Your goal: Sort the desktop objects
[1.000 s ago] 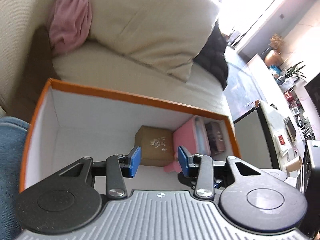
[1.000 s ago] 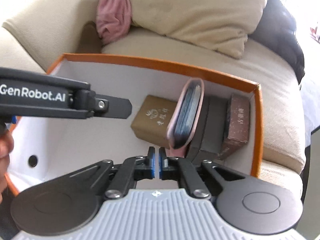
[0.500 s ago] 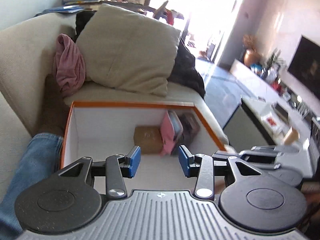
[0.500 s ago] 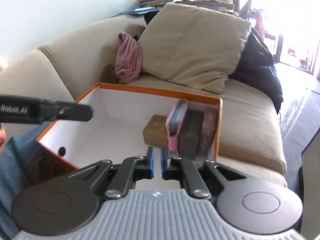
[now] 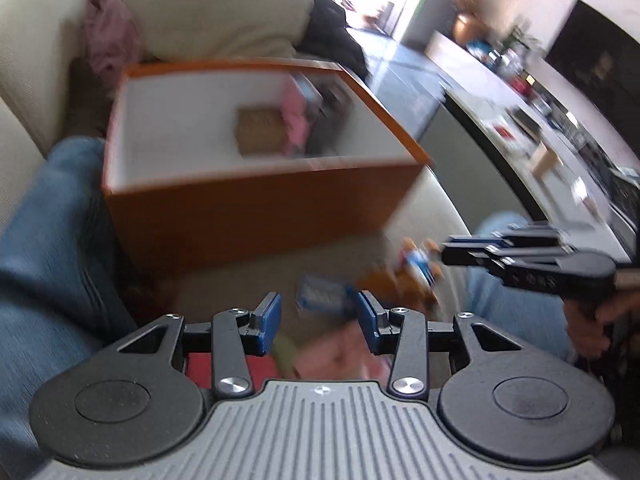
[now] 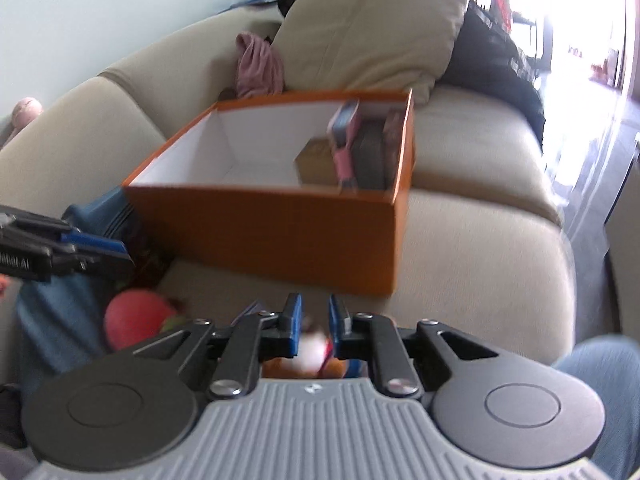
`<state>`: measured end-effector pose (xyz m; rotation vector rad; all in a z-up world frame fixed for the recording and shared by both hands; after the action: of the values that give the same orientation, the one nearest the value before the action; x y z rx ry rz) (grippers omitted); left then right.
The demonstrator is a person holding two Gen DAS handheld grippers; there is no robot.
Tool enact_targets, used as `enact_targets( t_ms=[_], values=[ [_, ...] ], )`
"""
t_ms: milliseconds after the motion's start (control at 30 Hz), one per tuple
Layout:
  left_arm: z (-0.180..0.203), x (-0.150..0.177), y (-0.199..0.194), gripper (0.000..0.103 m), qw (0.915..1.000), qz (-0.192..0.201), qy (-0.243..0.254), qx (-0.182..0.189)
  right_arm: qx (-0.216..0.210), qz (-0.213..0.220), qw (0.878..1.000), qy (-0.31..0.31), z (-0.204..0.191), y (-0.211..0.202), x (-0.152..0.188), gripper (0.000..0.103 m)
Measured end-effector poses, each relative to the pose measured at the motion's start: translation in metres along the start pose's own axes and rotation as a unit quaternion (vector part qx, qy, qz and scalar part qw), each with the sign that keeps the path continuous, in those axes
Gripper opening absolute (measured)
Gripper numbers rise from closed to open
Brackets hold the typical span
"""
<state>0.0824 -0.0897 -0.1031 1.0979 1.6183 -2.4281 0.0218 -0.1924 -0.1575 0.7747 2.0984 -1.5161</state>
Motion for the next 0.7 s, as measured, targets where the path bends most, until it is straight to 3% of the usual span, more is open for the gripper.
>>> enact_targets(
  t_ms=[300, 433, 533, 600, 633, 700],
  values=[
    [0.024, 0.035, -0.019, 0.061, 0.9969, -0.030, 0.073, 0.005, -0.032, -0.012, 0.999, -0.034, -0.022, -0.006, 0.015, 0.020],
    [0.042, 0.048, -0.025, 0.061, 0.9901, -0.040, 0.134, 0.007, -0.041, -0.030, 0.998, -0.043, -0.027, 0.002, 0.020, 0.021],
    [0.048, 0.055, -0.013, 0.061, 0.9834, -0.061, 0.170, -0.013, -0.044, -0.042, 0.997, -0.052, -0.033, 0.007, 0.026, 0.022],
    [0.047, 0.059, -0.003, 0.061, 0.9790, -0.075, 0.188, -0.022, -0.045, -0.048, 0.996, -0.062, -0.036, 0.007, 0.030, 0.032],
    [0.046, 0.061, 0.001, 0.061, 0.9779, -0.080, 0.192, -0.023, -0.046, -0.051, 0.996, -0.065, -0.036, 0.007, 0.031, 0.033],
    [0.045, 0.063, 0.008, 0.047, 0.9772, -0.089, 0.192, -0.019, -0.047, -0.059, 0.995, -0.067, -0.037, 0.009, 0.035, 0.033]
  ],
)
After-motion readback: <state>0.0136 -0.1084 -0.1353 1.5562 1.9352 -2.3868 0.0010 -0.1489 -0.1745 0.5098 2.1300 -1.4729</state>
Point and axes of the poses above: each gripper's, at about its wrist camera, not at the fingertips, and y roughly the way its jaws point, z to its right, x to its underside, the point moved 9 cm from there along y, roughly the way its jaws point, and after that the axes turned 5 degrees about y, right-handed, at the moved point
